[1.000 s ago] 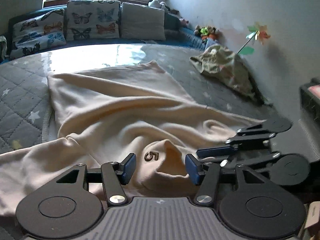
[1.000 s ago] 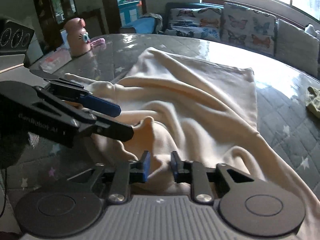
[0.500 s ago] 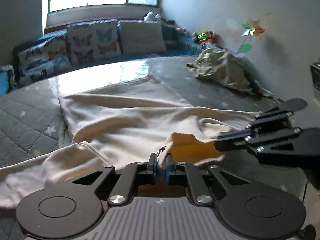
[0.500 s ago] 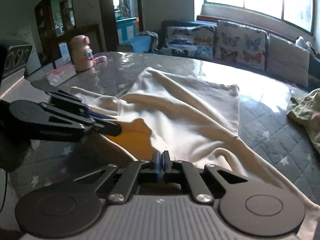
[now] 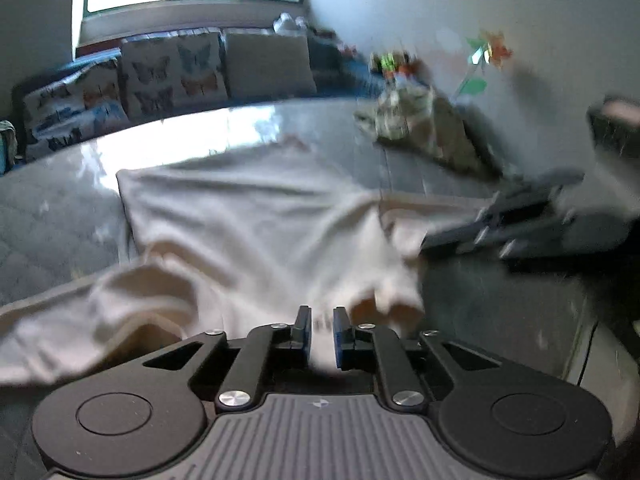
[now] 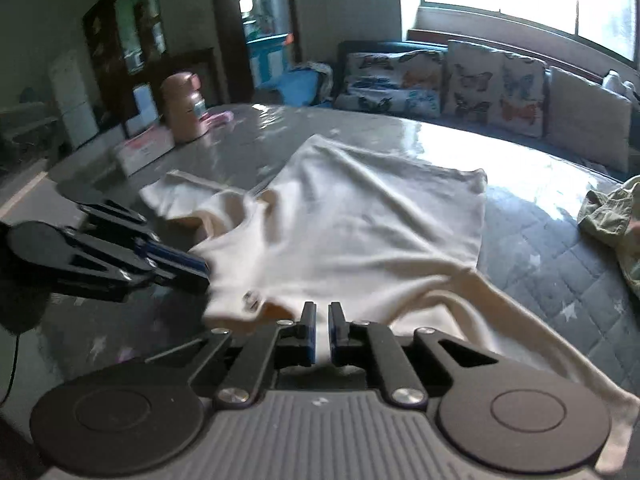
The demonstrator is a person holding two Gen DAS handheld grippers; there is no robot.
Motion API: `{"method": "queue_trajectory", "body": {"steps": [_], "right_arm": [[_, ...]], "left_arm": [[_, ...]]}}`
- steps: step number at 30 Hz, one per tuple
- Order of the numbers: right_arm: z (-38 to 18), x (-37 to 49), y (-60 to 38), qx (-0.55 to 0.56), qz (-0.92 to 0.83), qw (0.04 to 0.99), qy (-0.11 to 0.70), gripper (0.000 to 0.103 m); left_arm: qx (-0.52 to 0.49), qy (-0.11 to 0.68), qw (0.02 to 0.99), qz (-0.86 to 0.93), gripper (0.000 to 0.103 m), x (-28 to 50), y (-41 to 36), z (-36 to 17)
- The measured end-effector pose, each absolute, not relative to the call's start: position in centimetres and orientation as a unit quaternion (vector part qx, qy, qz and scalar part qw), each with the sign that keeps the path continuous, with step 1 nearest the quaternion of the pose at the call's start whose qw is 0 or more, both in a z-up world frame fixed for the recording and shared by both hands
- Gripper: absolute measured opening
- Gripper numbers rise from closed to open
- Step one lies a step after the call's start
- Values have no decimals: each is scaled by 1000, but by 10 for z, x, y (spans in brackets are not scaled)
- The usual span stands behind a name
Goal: Fold clothes
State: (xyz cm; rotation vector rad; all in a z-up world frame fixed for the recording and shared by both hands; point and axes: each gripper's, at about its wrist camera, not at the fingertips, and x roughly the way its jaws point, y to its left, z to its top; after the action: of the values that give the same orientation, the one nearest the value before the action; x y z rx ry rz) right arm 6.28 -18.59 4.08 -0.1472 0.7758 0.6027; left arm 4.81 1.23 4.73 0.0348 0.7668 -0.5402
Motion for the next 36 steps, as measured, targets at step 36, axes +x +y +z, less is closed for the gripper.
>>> {"method": "queue_trajectory", "body": {"steps": [36], "right_arm": [[-13,56,-404,120,-58,908,398,27]], "left_arm": [[-8,413,856,-310,49,98,-68,-5]]}}
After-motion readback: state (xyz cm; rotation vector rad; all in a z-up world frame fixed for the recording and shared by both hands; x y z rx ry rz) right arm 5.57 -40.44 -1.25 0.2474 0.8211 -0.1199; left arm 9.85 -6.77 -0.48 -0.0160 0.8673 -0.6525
